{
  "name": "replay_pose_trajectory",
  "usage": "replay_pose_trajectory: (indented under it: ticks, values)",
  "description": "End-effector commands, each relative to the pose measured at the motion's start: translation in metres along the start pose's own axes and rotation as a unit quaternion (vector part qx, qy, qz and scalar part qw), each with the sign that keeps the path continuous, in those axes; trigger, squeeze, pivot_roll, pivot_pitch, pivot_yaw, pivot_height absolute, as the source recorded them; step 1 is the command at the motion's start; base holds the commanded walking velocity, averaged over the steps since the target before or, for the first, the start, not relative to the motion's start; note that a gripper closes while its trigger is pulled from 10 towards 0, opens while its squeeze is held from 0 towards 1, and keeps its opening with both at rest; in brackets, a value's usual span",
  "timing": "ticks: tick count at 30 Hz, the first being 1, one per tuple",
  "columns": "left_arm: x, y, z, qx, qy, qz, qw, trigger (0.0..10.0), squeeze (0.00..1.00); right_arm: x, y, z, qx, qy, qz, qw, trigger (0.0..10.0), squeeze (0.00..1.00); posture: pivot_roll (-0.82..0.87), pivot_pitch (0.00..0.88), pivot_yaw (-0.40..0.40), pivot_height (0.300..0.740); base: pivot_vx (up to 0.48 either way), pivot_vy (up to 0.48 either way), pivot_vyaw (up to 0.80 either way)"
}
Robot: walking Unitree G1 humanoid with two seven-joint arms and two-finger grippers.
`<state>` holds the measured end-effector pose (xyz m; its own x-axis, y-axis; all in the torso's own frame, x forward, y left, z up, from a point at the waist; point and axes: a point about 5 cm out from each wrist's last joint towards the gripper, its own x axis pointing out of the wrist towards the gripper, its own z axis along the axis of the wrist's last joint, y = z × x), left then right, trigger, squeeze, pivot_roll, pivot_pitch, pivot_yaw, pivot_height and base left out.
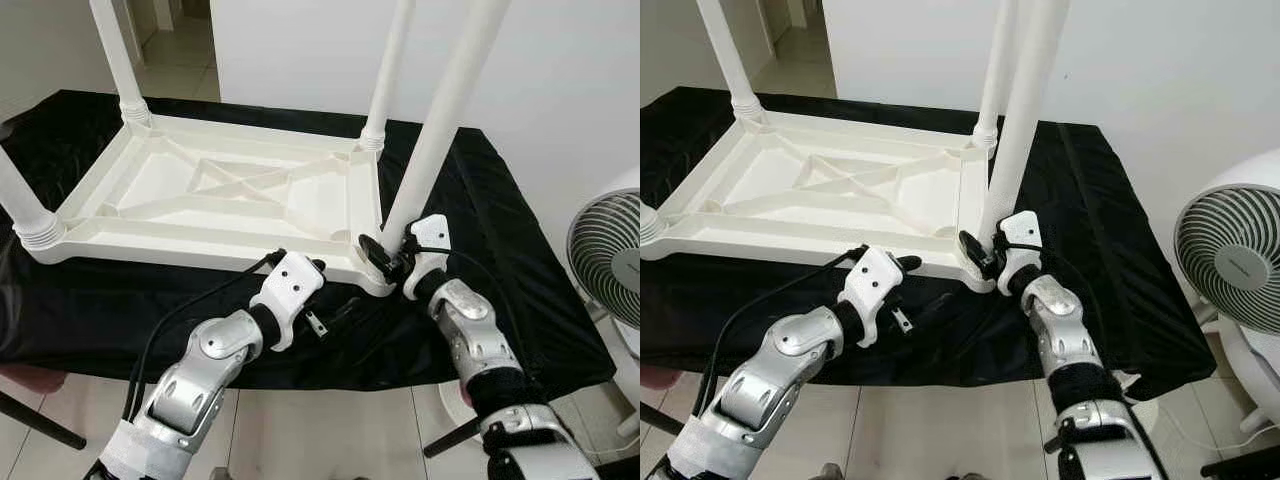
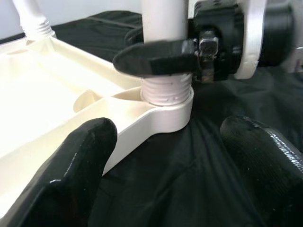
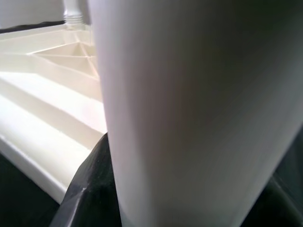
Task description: Building children table
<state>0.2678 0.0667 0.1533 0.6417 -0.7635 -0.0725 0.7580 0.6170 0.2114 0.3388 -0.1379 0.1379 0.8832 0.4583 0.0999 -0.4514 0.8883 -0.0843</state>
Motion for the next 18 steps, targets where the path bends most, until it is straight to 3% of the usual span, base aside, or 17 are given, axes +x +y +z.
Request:
replay_pose_trajectory:
  ticks: [1, 7, 11, 18]
  values:
    - [0.002, 0.007, -0.001, 0.005, 0.001, 0.028, 1.0, 10.0, 0.0, -0.005, 0.002, -0.012, 0.009, 0.029, -0.022, 0.999, 10.0, 0.0, 0.11, 0.036, -0.065, 0.74, 0.0, 0.0, 0.0]
    - [0.005, 0.012, 0.0, 0.008, -0.002, 0.03, 1.0, 10.0, 0.0, -0.004, 0.004, -0.009, 0.027, 0.013, -0.079, 0.996, 10.0, 0.0, 0.11, 0.023, -0.061, 0.74, 0.0, 0.0, 0.0]
    - [0.006, 0.012, -0.001, 0.009, -0.005, 0.023, 1.0, 10.0, 0.0, -0.005, 0.009, -0.005, 0.052, -0.004, -0.161, 0.986, 10.0, 0.0, 0.1, 0.016, -0.058, 0.74, 0.0, 0.0, 0.0]
    - [0.018, 0.011, -0.005, -0.004, -0.025, 0.028, 0.999, 10.0, 0.0, -0.008, 0.018, -0.009, 0.065, -0.007, -0.217, 0.974, 10.0, 0.0, 0.09, 0.016, -0.056, 0.74, 0.0, 0.0, 0.0]
